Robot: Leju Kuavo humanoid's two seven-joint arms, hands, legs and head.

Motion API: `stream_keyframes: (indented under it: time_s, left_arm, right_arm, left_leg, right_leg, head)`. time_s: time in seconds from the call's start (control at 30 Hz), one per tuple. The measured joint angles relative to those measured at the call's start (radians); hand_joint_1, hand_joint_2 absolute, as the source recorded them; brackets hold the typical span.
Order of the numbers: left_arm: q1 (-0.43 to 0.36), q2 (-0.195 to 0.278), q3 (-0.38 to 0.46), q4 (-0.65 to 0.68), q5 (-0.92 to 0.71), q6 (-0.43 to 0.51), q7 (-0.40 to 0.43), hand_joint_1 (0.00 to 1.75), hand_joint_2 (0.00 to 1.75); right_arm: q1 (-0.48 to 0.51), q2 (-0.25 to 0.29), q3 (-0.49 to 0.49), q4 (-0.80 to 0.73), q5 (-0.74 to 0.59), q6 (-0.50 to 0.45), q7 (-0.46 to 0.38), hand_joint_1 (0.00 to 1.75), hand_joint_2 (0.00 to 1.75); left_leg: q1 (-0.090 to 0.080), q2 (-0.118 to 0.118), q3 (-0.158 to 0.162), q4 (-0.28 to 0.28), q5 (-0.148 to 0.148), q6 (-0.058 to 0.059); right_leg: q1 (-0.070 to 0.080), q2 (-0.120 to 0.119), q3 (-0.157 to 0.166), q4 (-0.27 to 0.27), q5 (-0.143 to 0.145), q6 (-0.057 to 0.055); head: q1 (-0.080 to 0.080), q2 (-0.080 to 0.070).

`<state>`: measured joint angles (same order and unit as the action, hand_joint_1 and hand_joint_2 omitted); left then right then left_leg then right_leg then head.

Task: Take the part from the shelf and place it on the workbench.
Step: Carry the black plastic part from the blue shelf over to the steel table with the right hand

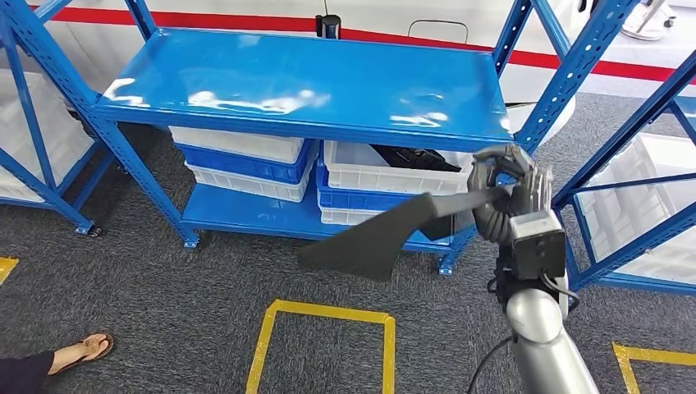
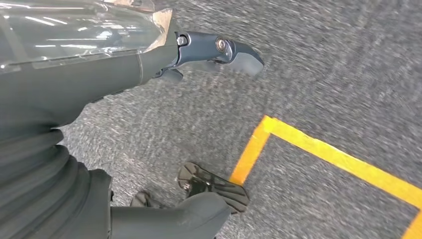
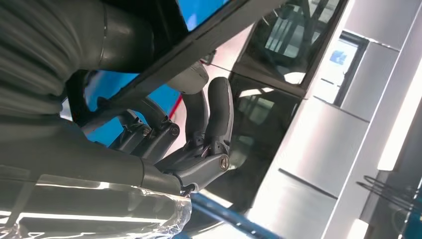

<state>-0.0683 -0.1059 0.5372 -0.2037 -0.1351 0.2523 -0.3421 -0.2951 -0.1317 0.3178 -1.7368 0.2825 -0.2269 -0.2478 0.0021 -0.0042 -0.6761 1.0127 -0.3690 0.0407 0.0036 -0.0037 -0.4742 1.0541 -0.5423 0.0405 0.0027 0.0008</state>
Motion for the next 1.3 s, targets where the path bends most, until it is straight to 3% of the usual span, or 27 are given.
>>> stream_keyframes:
  time_s: [0.07, 0.13, 0.17, 0.23, 0.27, 0.3, 0.33, 0.37, 0.4, 0.47, 0.5, 0.57, 0.63, 0.67, 0.73, 0.8, 0.83, 0.9, 0.97, 1.03, 1.07, 1.1, 1.13, 1.17, 1.2, 1.23, 1.3]
  left_arm:
    - [0.0, 0.0, 0.004, 0.0, -0.001, 0.0, 0.001, 0.0, 1.75]
    - [0.001, 0.002, 0.01, 0.0, -0.001, -0.001, 0.002, 0.0, 1.75]
    - [0.002, 0.003, 0.014, 0.0, -0.001, -0.001, 0.004, 0.0, 1.75]
    - [0.003, 0.005, 0.02, 0.0, 0.003, 0.001, 0.006, 0.0, 1.75]
    - [0.003, 0.005, 0.023, 0.0, 0.006, 0.003, 0.006, 0.0, 1.75]
    - [0.004, 0.006, 0.027, 0.0, 0.011, 0.006, 0.002, 0.0, 1.75]
    - [0.004, 0.006, 0.032, 0.0, 0.016, 0.009, -0.003, 0.0, 1.75]
    - [0.003, 0.006, 0.038, 0.0, 0.022, 0.011, -0.01, 0.0, 1.75]
    - [0.003, 0.006, 0.045, 0.0, 0.028, 0.013, -0.017, 0.0, 1.75]
    - [0.0, 0.005, 0.057, 0.0, 0.033, 0.015, -0.023, 0.0, 1.75]
    - [-0.002, 0.004, 0.062, -0.001, 0.033, 0.017, -0.024, 0.0, 1.75]
    - [-0.005, 0.003, 0.067, -0.002, 0.027, 0.015, -0.024, 0.0, 1.75]
    - [-0.003, 0.003, 0.07, -0.001, 0.017, 0.005, -0.027, 0.0, 1.75]
    - [-0.002, 0.004, 0.07, -0.001, 0.012, -0.002, -0.029, 0.0, 1.75]
    - [-0.002, 0.005, 0.071, -0.001, 0.001, -0.012, -0.034, 0.0, 1.75]
    - [-0.002, 0.007, 0.071, -0.001, -0.004, -0.015, -0.039, 0.0, 1.75]
    - [-0.001, 0.007, 0.071, -0.001, -0.005, -0.014, -0.039, 0.0, 1.75]
    - [-0.001, 0.008, 0.072, -0.001, -0.005, -0.011, -0.039, 0.0, 1.75]
    - [-0.002, 0.008, 0.073, -0.001, -0.006, -0.009, -0.039, 0.0, 1.75]
    - [-0.002, 0.008, 0.073, -0.001, -0.006, -0.009, -0.039, 0.0, 1.75]
    - [-0.002, 0.008, 0.073, -0.001, -0.006, -0.009, -0.039, 0.0, 1.75]
    - [-0.002, 0.008, 0.073, -0.001, -0.006, -0.009, -0.039, 0.0, 1.75]
    - [-0.001, 0.009, 0.074, -0.001, -0.006, -0.009, -0.039, 0.0, 1.75]
    - [0.0, 0.011, 0.074, -0.001, -0.006, -0.008, -0.039, 0.0, 1.75]
    - [0.001, 0.011, 0.074, -0.001, -0.006, -0.008, -0.039, 0.0, 1.75]
    - [0.002, 0.012, 0.074, -0.001, -0.006, -0.008, -0.038, 0.0, 1.75]
    - [0.002, 0.013, 0.075, 0.0, -0.006, -0.006, -0.035, 0.0, 1.75]
  right_arm:
    - [0.036, 0.001, -0.016, -0.004, 0.001, 0.0, -0.017, 1.75, 1.75]
    - [0.058, 0.004, -0.028, -0.006, 0.003, 0.002, -0.012, 1.75, 1.75]
    - [0.067, 0.006, -0.033, -0.006, 0.004, 0.003, -0.007, 1.75, 1.75]
    - [0.085, 0.015, -0.04, -0.006, 0.007, 0.005, -0.001, 1.75, 1.75]
    - [0.096, 0.019, -0.043, -0.006, 0.01, 0.005, -0.001, 1.75, 1.75]
    - [0.107, 0.023, -0.045, -0.006, 0.013, 0.005, -0.001, 1.75, 1.75]
    - [0.116, 0.026, -0.047, -0.006, 0.016, 0.009, -0.002, 1.75, 1.75]
    - [0.124, 0.03, -0.05, -0.005, 0.022, 0.015, -0.001, 1.75, 1.75]
    - [0.128, 0.033, -0.052, -0.004, 0.029, 0.023, 0.002, 1.75, 1.75]
    - [0.131, 0.041, -0.06, -0.003, 0.044, 0.037, 0.012, 1.75, 1.75]
    - [0.131, 0.045, -0.066, -0.002, 0.049, 0.042, 0.018, 1.75, 1.75]
    - [0.129, 0.048, -0.084, 0.0, 0.054, 0.05, 0.025, 1.75, 1.75]
    - [0.13, 0.044, -0.105, 0.008, 0.044, 0.06, 0.024, 1.75, 1.75]
    - [0.131, 0.039, -0.118, 0.014, 0.032, 0.067, 0.021, 1.75, 1.75]
    - [0.134, 0.023, -0.147, 0.029, -0.002, 0.082, 0.007, 1.75, 1.75]
    - [0.135, 0.009, -0.176, 0.047, -0.031, 0.094, -0.013, 1.75, 1.75]
    - [0.136, 0.005, -0.187, 0.057, -0.041, 0.098, -0.021, 1.75, 1.75]
    - [0.135, -0.001, -0.202, 0.075, -0.05, 0.104, -0.031, 1.75, 1.75]
    - [0.131, -0.003, -0.211, 0.087, -0.054, 0.107, -0.035, 1.75, 1.75]
    - [0.123, -0.004, -0.216, 0.094, -0.055, 0.107, -0.037, 1.75, 1.75]
    - [0.12, -0.004, -0.218, 0.097, -0.055, 0.107, -0.037, 1.75, 1.75]
    - [0.118, -0.005, -0.219, 0.1, -0.056, 0.107, -0.037, 1.75, 1.75]
    - [0.118, -0.005, -0.22, 0.103, -0.056, 0.107, -0.038, 1.75, 1.75]
    - [0.117, -0.006, -0.221, 0.107, -0.056, 0.107, -0.037, 1.75, 1.75]
    - [0.117, -0.006, -0.221, 0.11, -0.056, 0.108, -0.037, 1.75, 1.75]
    - [0.117, -0.006, -0.221, 0.113, -0.056, 0.108, -0.037, 1.75, 1.75]
    - [0.117, -0.006, -0.221, 0.119, -0.057, 0.109, -0.037, 1.75, 1.75]
  left_leg:
    - [-0.001, 0.006, -0.008, -0.006, 0.023, -0.011]
    - [0.0, 0.008, -0.015, -0.012, 0.036, -0.022]
    - [0.001, 0.007, -0.022, -0.002, 0.016, -0.028]
    - [0.007, 0.002, -0.047, 0.078, -0.084, -0.04]
    - [0.009, 0.001, -0.059, 0.145, -0.142, -0.047]
    - [0.012, 0.001, -0.068, 0.215, -0.18, -0.054]
    - [0.015, 0.001, -0.072, 0.269, -0.194, -0.06]
    - [0.019, 0.002, -0.063, 0.296, -0.185, -0.065]
    - [0.024, 0.002, -0.038, 0.291, -0.161, -0.069]
    - [0.033, 0.001, 0.058, 0.192, -0.13, -0.075]
    - [0.034, -0.001, 0.111, 0.119, -0.137, -0.074]
    - [0.028, -0.003, 0.17, 0.023, -0.163, -0.059]
    - [0.019, 0.0, 0.158, 0.005, -0.15, -0.032]
    - [0.016, 0.002, 0.147, 0.002, -0.137, -0.018]
    - [0.015, 0.007, 0.118, -0.003, -0.106, 0.006]
    - [0.013, 0.008, 0.083, -0.003, -0.076, 0.013]
    - [0.012, 0.008, 0.065, -0.002, -0.062, 0.013]
    - [0.011, 0.011, 0.028, -0.001, -0.034, 0.01]
    - [0.011, 0.013, -0.004, 0.0, -0.006, 0.002]
    - [0.009, 0.014, -0.02, -0.001, 0.021, -0.009]
    - [0.009, 0.015, -0.023, -0.004, 0.033, -0.015]
    - [0.009, 0.015, -0.023, -0.009, 0.048, -0.021]
    - [0.011, 0.015, -0.025, -0.016, 0.058, -0.028]
    - [0.013, 0.013, -0.029, -0.013, 0.05, -0.034]
    - [0.015, 0.012, -0.037, 0.005, 0.019, -0.039]
    - [0.017, 0.01, -0.047, 0.037, -0.025, -0.043]
    - [0.019, 0.007, -0.075, 0.168, -0.136, -0.051]
  right_leg:
    - [0.011, 0.002, 0.042, -0.087, -0.015, -0.018]
    - [0.006, 0.002, 0.026, -0.098, 0.003, -0.031]
    - [-0.001, 0.002, 0.015, -0.1, 0.016, -0.041]
    - [-0.012, 0.0, -0.006, -0.101, 0.045, -0.058]
    - [-0.012, -0.001, -0.021, -0.1, 0.058, -0.062]
    - [-0.011, -0.002, -0.034, -0.098, 0.071, -0.063]
    - [-0.012, -0.003, -0.048, -0.095, 0.081, -0.06]
    - [-0.012, -0.004, -0.064, -0.091, 0.091, -0.058]
    - [-0.014, -0.005, -0.081, -0.084, 0.1, -0.053]
    - [-0.017, -0.005, -0.115, -0.065, 0.113, -0.043]
    - [-0.017, -0.005, -0.131, -0.054, 0.12, -0.036]
    - [-0.015, -0.005, -0.15, -0.043, 0.136, -0.017]
    - [-0.015, -0.005, -0.162, -0.044, 0.153, 0.001]
    - [-0.017, -0.005, -0.173, -0.036, 0.143, 0.004]
    - [-0.023, -0.002, -0.206, 0.032, 0.07, -0.002]
    - [-0.023, -0.001, -0.236, 0.16, -0.023, -0.006]
    - [-0.023, 0.0, -0.238, 0.216, -0.042, 0.0]
    - [-0.023, 0.001, -0.205, 0.249, -0.022, 0.02]
    - [-0.023, 0.001, -0.101, 0.149, 0.01, 0.03]
    - [-0.016, 0.002, 0.022, -0.019, -0.009, 0.018]
    - [-0.012, 0.003, 0.054, -0.071, -0.023, 0.01]
    - [-0.007, 0.004, 0.065, -0.099, -0.027, 0.003]
    - [-0.01, 0.004, 0.057, -0.098, -0.02, -0.006]
    - [-0.014, 0.002, 0.048, -0.098, -0.009, -0.014]
    - [-0.018, 0.0, 0.038, -0.097, 0.004, -0.026]
    - [-0.023, -0.002, 0.028, -0.098, 0.017, -0.038]
    - [-0.02, -0.006, 0.002, -0.096, 0.042, -0.052]
  head:
    - [-0.001, 0.0]
    - [0.0, 0.0]
    - [0.0, 0.0]
    - [-0.005, 0.0]
    - [-0.008, 0.0]
    - [-0.01, 0.0]
    - [-0.01, 0.0]
    - [-0.01, 0.0]
    - [-0.01, 0.0]
    - [-0.011, 0.0]
    - [-0.011, 0.0]
    - [-0.01, 0.0]
    - [-0.009, 0.0]
    - [-0.01, 0.0]
    - [-0.007, 0.0]
    - [-0.001, 0.0]
    - [-0.001, 0.0]
    - [0.0, 0.0]
    - [0.0, 0.0]
    - [-0.002, 0.0]
    - [-0.003, 0.0]
    - [-0.004, 0.0]
    - [-0.004, 0.0]
    - [-0.005, 0.0]
    - [-0.007, 0.0]
    - [-0.01, 0.0]
    - [-0.013, 0.0]
